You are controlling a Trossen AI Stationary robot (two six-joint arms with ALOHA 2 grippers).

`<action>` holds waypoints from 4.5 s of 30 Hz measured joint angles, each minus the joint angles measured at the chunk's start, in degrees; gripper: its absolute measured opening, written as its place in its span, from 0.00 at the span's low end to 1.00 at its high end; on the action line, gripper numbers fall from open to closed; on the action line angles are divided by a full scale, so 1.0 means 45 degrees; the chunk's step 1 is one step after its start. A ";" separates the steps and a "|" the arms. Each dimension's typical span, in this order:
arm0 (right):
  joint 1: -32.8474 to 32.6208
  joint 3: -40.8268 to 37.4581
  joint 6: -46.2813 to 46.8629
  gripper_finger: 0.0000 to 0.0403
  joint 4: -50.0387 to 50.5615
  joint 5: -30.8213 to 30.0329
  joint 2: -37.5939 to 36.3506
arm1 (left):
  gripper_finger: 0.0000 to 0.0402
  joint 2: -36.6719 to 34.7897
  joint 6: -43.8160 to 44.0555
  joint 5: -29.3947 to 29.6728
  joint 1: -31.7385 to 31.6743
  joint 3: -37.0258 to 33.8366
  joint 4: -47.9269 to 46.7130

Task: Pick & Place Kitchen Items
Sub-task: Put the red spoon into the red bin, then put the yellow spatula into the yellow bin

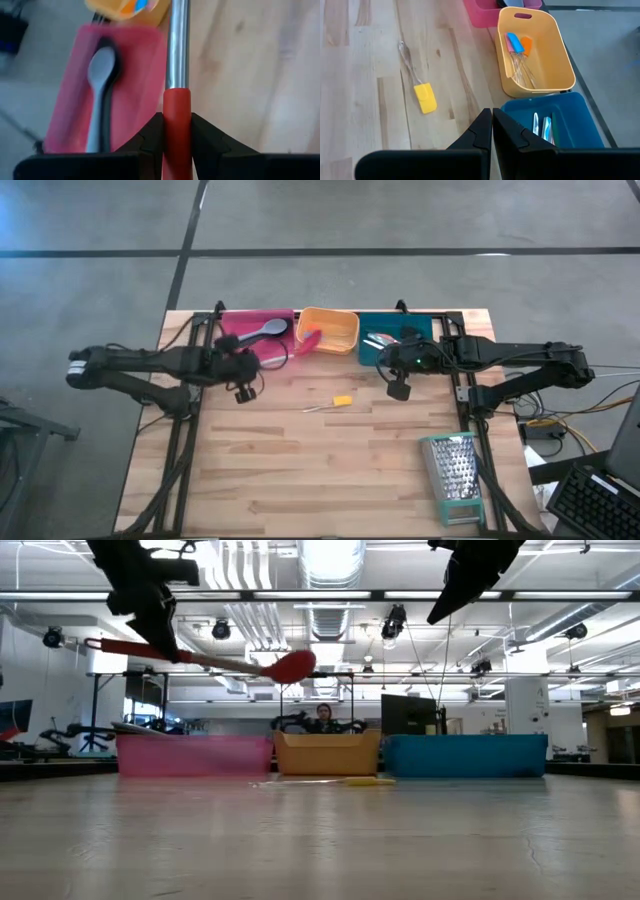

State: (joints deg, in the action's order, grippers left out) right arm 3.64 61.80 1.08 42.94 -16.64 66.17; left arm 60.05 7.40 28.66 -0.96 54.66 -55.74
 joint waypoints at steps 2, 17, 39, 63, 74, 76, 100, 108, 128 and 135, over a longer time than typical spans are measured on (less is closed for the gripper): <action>0.0000 0.0000 -0.0034 0.02 -0.0007 0.0000 0.0000 | 0.18 0.0047 -0.0014 0.0002 -0.0654 0.0219 -0.0597; 0.0000 0.0000 -0.0038 0.02 -0.0049 0.0005 0.0000 | 0.18 0.0801 -0.3428 0.1257 -0.4696 0.0964 -0.2370; 0.0002 0.0000 -0.0024 0.02 -0.0083 0.0005 0.0000 | 0.17 0.4773 -0.3479 0.3121 -0.6549 0.0936 -0.2275; 0.0005 -0.0860 -0.0039 0.02 -0.0102 0.0005 0.0000 | 0.17 0.5768 -0.5038 0.3986 -0.6540 0.0912 -0.2226; 0.0005 -0.0869 -0.0379 0.02 -0.0592 0.0000 0.0000 | 0.31 0.6081 -0.5009 0.3982 -0.6540 0.0912 -0.2183; 0.0003 -0.0869 -0.0379 0.02 -0.0586 0.0000 0.0000 | 0.39 0.6081 -0.4937 0.3979 -0.6540 0.0912 -0.2183; 0.0000 -0.0869 -0.0383 0.02 -0.0593 0.0000 0.0000 | 0.51 0.5394 -0.3960 -0.1375 -0.6502 0.1280 -0.2620; 0.0000 -0.0869 -0.0340 0.02 -0.0598 0.0000 0.0000 | 0.51 0.4128 -0.2779 -0.4156 -0.6378 0.2253 -0.2598; -0.0005 -0.0874 0.0111 0.02 -0.1093 0.2437 0.0046 | 0.51 0.2356 0.0154 -0.5702 -0.1055 0.2388 0.0676; -0.0029 -0.0884 -0.0674 0.02 -0.2167 0.4392 0.0494 | 0.50 0.2414 0.0603 -0.2463 0.1336 0.2374 0.1635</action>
State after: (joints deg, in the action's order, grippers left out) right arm 3.51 57.82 -1.95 33.19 3.12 68.39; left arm 70.92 10.11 17.58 5.05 65.34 -48.38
